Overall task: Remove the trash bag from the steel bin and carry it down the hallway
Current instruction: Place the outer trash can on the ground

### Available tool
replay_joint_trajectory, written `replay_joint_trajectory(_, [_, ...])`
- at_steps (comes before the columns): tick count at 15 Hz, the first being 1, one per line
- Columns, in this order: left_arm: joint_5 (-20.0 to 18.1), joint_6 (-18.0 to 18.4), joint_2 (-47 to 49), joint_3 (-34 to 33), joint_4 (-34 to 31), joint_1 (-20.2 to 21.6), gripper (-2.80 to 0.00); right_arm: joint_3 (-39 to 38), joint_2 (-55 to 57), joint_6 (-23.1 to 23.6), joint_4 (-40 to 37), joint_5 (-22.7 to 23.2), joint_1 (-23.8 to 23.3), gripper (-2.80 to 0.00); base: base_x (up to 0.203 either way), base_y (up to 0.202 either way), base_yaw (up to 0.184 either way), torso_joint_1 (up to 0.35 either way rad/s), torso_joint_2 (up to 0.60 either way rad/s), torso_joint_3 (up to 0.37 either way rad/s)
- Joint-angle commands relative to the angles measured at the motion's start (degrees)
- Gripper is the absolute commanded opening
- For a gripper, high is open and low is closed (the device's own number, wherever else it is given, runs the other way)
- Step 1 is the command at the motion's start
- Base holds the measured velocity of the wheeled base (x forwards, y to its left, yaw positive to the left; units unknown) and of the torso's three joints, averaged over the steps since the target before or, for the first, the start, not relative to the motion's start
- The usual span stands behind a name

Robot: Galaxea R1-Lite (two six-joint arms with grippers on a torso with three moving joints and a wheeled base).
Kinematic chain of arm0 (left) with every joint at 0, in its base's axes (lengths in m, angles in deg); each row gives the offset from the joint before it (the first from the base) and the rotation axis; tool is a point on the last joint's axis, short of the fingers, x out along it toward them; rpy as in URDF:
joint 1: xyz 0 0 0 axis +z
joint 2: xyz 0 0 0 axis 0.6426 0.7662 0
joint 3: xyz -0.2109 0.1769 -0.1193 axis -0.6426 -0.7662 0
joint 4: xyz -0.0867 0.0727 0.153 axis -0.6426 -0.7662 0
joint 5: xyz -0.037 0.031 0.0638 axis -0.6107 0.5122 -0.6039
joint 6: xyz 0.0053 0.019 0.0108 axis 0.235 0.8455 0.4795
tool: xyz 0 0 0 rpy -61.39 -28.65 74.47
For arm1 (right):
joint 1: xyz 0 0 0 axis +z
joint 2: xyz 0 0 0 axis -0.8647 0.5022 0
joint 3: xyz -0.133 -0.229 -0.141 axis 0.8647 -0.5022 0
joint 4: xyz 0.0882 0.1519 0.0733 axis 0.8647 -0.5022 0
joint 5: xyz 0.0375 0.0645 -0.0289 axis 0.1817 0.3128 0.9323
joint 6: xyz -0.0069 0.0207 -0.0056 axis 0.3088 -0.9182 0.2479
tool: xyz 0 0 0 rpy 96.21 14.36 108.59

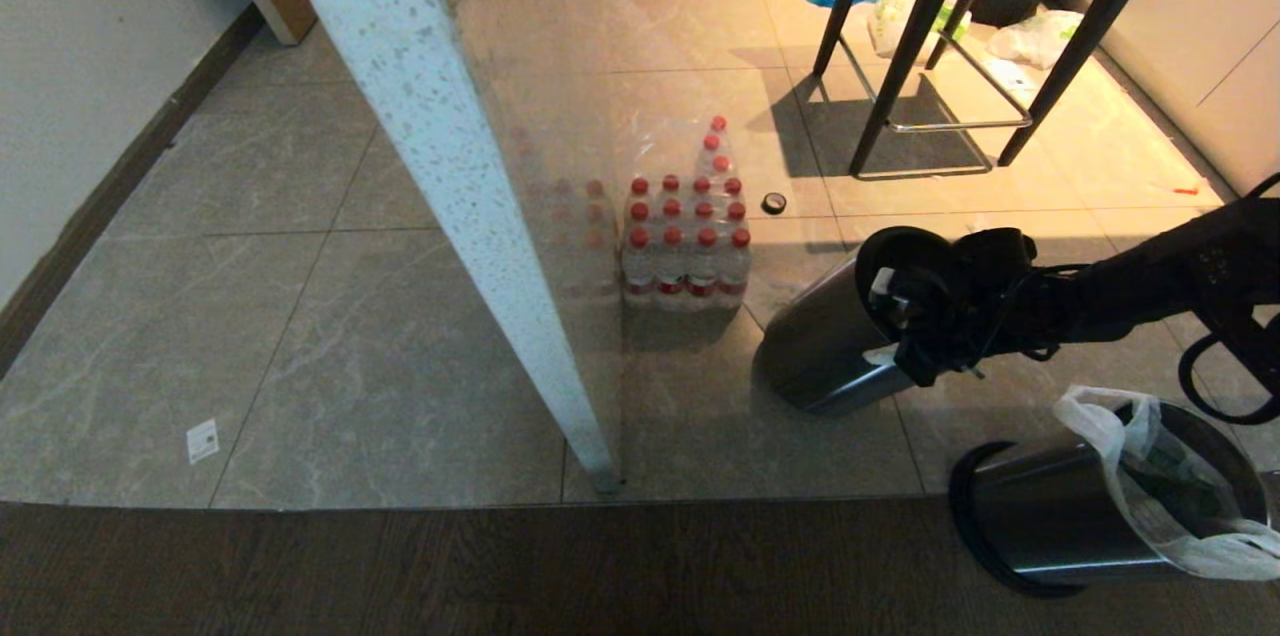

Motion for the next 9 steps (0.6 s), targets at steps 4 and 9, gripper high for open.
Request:
replay_joint_trajectory(4, [0.0, 0.0, 0.0, 0.0, 0.0, 0.0, -2.80, 2.3, 3.5, -0.2, -1.5, -0.2, 0.1, 0.00, 0.000, 0.000, 0.000, 0.000, 0.00, 0.000])
replay_joint_trajectory(9, [0.0, 0.0, 0.0, 0.0, 0.0, 0.0, -2.80, 3.9, 2.4, -0.7, -1.7, 0.0, -0.3, 0.00, 0.000, 0.000, 0.000, 0.000, 0.00, 0.000])
